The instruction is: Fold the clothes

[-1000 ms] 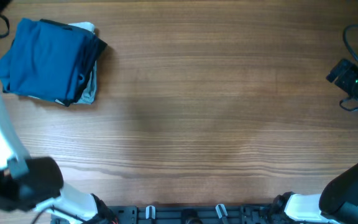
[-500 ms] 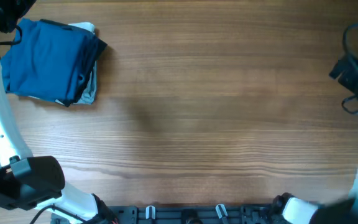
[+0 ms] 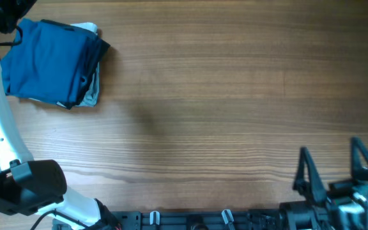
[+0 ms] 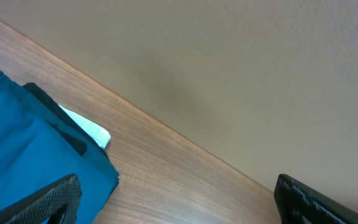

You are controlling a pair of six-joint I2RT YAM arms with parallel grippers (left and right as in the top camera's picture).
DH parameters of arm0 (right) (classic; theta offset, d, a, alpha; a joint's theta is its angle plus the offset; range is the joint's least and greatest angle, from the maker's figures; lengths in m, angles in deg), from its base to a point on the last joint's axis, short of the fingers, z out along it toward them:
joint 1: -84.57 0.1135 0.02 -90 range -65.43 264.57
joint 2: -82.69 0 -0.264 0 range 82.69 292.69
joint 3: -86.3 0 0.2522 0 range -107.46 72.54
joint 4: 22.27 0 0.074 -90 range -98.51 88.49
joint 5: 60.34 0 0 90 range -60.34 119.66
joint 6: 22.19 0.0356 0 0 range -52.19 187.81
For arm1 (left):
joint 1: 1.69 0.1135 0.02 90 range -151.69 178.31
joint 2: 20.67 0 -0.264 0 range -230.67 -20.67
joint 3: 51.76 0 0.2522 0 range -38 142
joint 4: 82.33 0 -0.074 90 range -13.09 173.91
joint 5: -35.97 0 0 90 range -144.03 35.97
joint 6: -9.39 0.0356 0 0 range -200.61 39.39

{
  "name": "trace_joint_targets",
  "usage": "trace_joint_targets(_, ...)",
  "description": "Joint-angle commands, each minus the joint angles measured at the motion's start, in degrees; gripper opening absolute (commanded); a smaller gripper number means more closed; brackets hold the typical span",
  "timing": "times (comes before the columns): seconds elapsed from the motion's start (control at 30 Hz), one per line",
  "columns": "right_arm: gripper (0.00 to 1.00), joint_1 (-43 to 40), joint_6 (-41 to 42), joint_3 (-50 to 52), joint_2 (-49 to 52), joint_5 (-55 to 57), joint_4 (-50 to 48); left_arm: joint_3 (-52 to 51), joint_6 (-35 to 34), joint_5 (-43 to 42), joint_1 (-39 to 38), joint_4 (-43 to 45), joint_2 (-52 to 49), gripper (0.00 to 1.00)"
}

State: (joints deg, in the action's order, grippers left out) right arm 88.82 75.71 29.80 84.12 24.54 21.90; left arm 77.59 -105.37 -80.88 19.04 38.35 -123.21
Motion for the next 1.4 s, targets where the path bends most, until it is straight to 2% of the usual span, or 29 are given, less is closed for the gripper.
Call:
trace_joint_targets(0.0, 1.00, -2.3, 3.0, 12.5, -0.7, -0.9, -9.8, 0.0, -0.1, -0.1, -0.1, 0.2, 0.5, 1.00)
trace_joint_targets(0.1, 0.99, -2.7, 3.0, 30.2, -1.0, -0.9, -31.8, 0.0, -0.1, -0.1, -0.1, 0.2, 0.5, 1.00)
trace_joint_targets(0.2, 0.99, -2.7, 3.0, 37.5, -1.0, -0.7, -38.8, 0.0, -0.1, -0.1, -0.1, 0.2, 0.5, 1.00)
trace_joint_targets(0.33, 1.00, -2.9, 2.6, 42.1, -1.2, -0.2, -38.9, 0.0, -0.1, -0.1, -0.1, 0.2, 0.5, 1.00)
trace_joint_targets(0.4, 1.00, -3.0, 2.7, 42.5, -1.2, 1.2, -34.5, 0.0, -0.1, -0.1, -0.1, 0.2, 0.5, 1.00)
trace_joint_targets(0.57, 1.00, -3.2, 2.8, 42.4, -0.5, 1.3, -30.6, 0.0, -0.1, -0.1, -0.1, 0.2, 0.5, 1.00)
trace_joint_targets(1.03, 1.00, -3.2, 2.8, 42.4, -0.4, 1.3, -30.6, -0.1, -0.1, -0.1, -0.8, -0.9, 1.2, 1.00)
trace_joint_targets(1.13, 1.00, -3.2, 2.8, 42.4, -0.4, 1.3, -30.6, -0.5, -0.1, 0.0, -5.2, -6.6, 9.8, 1.00)
trace_joint_targets(1.23, 1.00, -3.2, 2.8, 42.4, -0.4, 1.3, -30.6, -3.2, 2.0, 5.9, -12.0, -6.8, 20.5, 1.00)
trace_joint_targets(1.3, 1.00, -3.2, 2.8, 42.4, -0.4, 1.3, -30.6, -12.3, 2.0, 14.7, -20.9, -6.5, 33.1, 1.00)
trace_joint_targets(1.37, 1.00, -3.2, 2.8, 42.4, -0.4, 1.3, -30.6, -22.3, 2.0, 17.8, -23.6, -5.9, 42.8, 1.00)
